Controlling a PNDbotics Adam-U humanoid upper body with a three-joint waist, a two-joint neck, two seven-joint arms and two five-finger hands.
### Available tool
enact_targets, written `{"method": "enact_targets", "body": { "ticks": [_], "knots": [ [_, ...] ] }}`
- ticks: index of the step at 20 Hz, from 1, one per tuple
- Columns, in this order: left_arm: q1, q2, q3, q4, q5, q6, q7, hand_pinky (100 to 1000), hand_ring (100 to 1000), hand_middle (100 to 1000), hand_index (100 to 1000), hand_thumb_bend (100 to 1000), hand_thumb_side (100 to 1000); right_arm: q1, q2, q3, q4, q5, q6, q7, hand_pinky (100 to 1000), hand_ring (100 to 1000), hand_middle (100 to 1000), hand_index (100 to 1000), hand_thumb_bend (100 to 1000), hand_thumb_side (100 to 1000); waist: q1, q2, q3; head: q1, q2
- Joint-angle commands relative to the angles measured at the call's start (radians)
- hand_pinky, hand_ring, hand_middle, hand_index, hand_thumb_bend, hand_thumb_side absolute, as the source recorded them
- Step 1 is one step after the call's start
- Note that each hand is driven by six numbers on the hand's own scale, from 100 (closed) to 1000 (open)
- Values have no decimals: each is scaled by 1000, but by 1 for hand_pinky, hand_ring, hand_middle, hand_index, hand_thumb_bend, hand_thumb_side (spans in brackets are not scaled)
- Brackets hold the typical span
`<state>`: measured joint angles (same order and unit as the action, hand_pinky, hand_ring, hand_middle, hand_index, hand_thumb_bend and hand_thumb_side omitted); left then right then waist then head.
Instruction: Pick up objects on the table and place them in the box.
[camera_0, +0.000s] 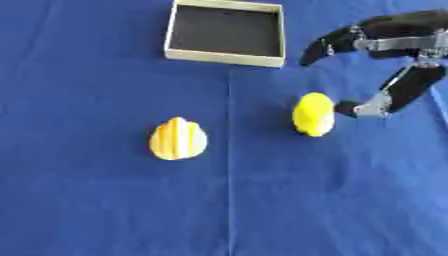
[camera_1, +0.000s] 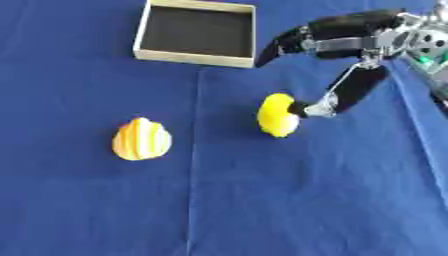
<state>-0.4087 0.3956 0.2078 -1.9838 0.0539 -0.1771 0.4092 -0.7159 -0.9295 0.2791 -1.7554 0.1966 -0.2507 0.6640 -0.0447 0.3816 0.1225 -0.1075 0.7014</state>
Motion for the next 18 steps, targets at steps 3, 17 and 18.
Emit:
{"method": "enact_targets", "body": {
  "ticks": [3,17,18],
  "knots": [
    [-1,19,10,-16,-4,2,3,787,766,712,782,100,701,7,-57,-112,-104,-74,31,-88,922,981,891,937,156,337,3,-21,-7,10,-7],
    [-4,21,9,-16,-5,1,3,788,768,713,783,100,702,43,-115,-171,-169,-134,64,-107,924,985,896,939,165,344,1,-20,-11,16,-5],
    [-4,20,9,-16,-5,1,3,788,768,713,783,100,702,42,-114,-159,-163,-127,63,-95,924,986,896,940,172,350,1,-19,-10,15,-5]
  ]
}}
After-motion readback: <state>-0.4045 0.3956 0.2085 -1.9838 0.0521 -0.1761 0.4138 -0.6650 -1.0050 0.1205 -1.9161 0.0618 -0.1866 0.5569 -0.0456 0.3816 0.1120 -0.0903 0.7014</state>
